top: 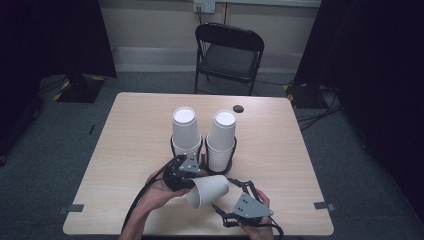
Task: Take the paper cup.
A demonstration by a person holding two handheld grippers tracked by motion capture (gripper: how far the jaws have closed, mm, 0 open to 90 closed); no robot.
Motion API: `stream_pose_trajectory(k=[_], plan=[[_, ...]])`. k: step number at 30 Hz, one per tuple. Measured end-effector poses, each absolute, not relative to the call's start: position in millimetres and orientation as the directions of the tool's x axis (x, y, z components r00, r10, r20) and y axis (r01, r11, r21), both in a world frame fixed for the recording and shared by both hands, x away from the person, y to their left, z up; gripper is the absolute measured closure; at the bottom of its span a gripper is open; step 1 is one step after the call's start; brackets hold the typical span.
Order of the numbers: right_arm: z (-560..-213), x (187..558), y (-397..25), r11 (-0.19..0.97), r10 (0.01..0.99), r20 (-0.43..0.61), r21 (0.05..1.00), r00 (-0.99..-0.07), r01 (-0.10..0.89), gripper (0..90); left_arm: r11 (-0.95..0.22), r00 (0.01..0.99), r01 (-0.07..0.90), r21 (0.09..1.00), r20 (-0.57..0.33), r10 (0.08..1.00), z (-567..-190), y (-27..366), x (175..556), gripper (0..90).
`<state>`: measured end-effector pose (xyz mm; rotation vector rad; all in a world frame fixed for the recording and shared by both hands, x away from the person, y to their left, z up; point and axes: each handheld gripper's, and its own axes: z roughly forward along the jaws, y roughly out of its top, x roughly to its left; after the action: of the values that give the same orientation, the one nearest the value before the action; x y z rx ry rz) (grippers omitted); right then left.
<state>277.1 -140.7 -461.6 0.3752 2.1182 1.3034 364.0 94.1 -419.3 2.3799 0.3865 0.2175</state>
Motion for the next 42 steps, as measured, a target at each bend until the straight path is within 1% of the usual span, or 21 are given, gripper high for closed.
stream_pose_trajectory(k=[4, 6, 9, 10, 17, 20, 25, 29, 31, 33, 38, 42], plan=[[-461.9, 277.3, -135.1, 0.538, 0.503, -0.396, 0.839, -0.769, -0.08, 12.8, -0.721, 0.948, 0.21, 0.66, 0.043, 0.315, -417.9, 91.0, 363.9, 85.9], [-463.0, 277.2, -132.1, 0.553, 0.487, -0.4, 0.829, -0.776, -0.081, 12.7, -0.729, 0.95, 0.21, 0.652, 0.039, 0.308, -417.8, 88.2, 364.3, 85.9], [-465.4, 276.6, -126.9, 0.579, 0.467, -0.427, 0.809, -0.775, -0.097, 9.6, -0.752, 0.954, 0.204, 0.627, 0.045, 0.297, -417.9, 80.8, 364.0, 85.9], [-465.9, 276.6, -125.6, 0.585, 0.46, -0.429, 0.805, -0.778, -0.099, 9.1, -0.765, 0.955, 0.208, 0.61, 0.043, 0.294, -417.0, 79.1, 364.4, 86.0], [-464.9, 278.4, -119.8, 0.622, 0.446, -0.424, 0.78, -0.788, -0.067, 8.2, -0.782, 0.955, 0.229, 0.579, 0.021, 0.295, -416.7, 72.7, 368.5, 86.2], [-463.9, 278.2, -114.4, 0.646, 0.439, -0.444, 0.76, -0.781, -0.07, 7.8, -0.794, 0.958, 0.229, 0.564, 0.015, 0.287, -415.0, 70.5, 371.1, 86.2], [-463.7, 280.6, -108.6, 0.666, 0.425, -0.465, 0.742, -0.777, -0.079, 7.3, -0.786, 0.956, 0.232, 0.573, 0.013, 0.292, -414.1, 67.2, 372.1, 86.5], [-464.4, 282.5, -103.1, 0.679, 0.421, -0.483, 0.729, -0.768, -0.087, 7.3, -0.781, 0.961, 0.236, 0.578, -0.018, 0.277, -413.2, 65.6, 372.9, 86.6], [-464.9, 283.6, -98.9, 0.682, 0.424, -0.493, 0.725, -0.76, -0.09, 7.4, -0.793, 0.963, 0.226, 0.566, -0.005, 0.271, -411.8, 64.1, 373.1, 86.6], [-464.8, 284.0, -97.3, 0.675, 0.426, -0.488, 0.732, -0.762, -0.091, 7.4, -0.782, 0.961, 0.237, 0.577, -0.02, 0.276, -410.8, 64.7, 373.2, 86.5], [-462.7, 283.0, -92.7, 0.656, 0.413, -0.507, 0.742, -0.756, -0.139, 7.6, -0.764, 0.963, 0.242, 0.598, -0.051, 0.266, -410.4, 62.7, 373.2, 86.4], [-461.3, 283.2, -86.1, 0.653, 0.4, -0.514, 0.74, -0.758, -0.157, 7.7, -0.769, 0.962, 0.248, 0.589, -0.055, 0.267, -411.6, 59.2, 372.7, 85.9]])
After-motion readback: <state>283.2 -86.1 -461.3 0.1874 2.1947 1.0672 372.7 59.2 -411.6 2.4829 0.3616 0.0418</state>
